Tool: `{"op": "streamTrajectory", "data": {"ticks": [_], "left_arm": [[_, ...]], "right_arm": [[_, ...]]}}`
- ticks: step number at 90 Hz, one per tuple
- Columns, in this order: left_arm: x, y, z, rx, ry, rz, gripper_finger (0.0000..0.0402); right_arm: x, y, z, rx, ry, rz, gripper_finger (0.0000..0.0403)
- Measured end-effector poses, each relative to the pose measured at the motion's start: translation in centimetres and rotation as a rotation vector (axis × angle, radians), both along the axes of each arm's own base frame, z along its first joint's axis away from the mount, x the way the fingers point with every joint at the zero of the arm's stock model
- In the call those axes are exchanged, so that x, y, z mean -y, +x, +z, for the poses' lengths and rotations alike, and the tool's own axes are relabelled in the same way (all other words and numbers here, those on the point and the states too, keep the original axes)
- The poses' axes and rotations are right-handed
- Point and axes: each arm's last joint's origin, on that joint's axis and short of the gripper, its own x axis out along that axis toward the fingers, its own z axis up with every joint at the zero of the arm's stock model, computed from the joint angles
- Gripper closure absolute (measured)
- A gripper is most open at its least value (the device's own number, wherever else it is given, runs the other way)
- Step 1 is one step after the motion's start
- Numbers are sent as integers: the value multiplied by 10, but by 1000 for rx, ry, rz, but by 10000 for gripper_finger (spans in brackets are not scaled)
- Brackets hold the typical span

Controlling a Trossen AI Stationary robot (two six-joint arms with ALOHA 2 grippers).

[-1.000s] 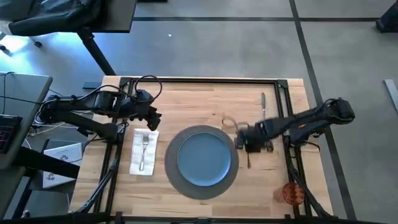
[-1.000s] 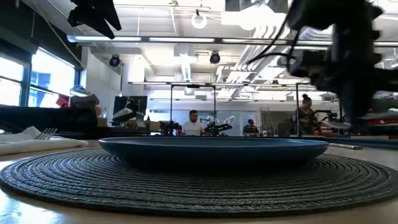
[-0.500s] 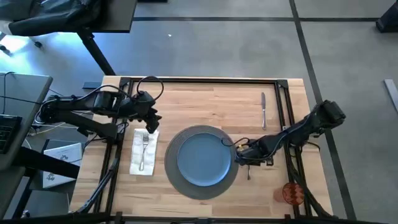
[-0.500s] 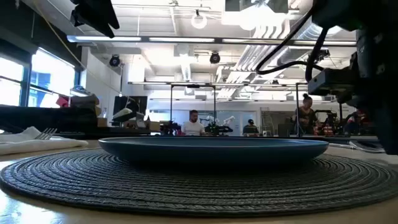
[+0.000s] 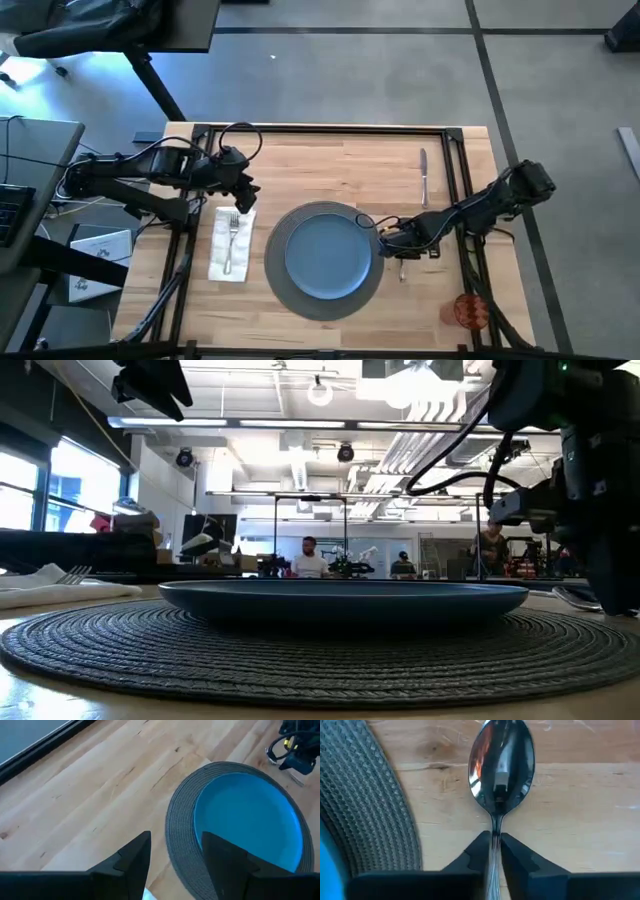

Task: Set table place
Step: Move the silver silver spoon to the right of the gray table mat, then move the silver table knife to the right of the gray table mat

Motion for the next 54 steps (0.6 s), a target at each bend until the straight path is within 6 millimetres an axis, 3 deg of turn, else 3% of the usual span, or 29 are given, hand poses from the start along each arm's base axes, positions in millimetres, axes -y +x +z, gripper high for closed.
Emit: {"op": "streamTrajectory", "data": {"ticks": [12,24,41,54], "left_arm": [[0,0,0,4,-6,10,241],[0,0,0,17,-33,42,241],[-2,0,0,40,-34,118,241],[-7,0,1,61,-33,183,241]], "right_arm": [[3,-6,8,-13,13,50,284],[20,-18,37,3,-20,88,231],[82,-51,74,-20,-188,-8,207],[135,-67,80,-31,-255,13,210]]}}
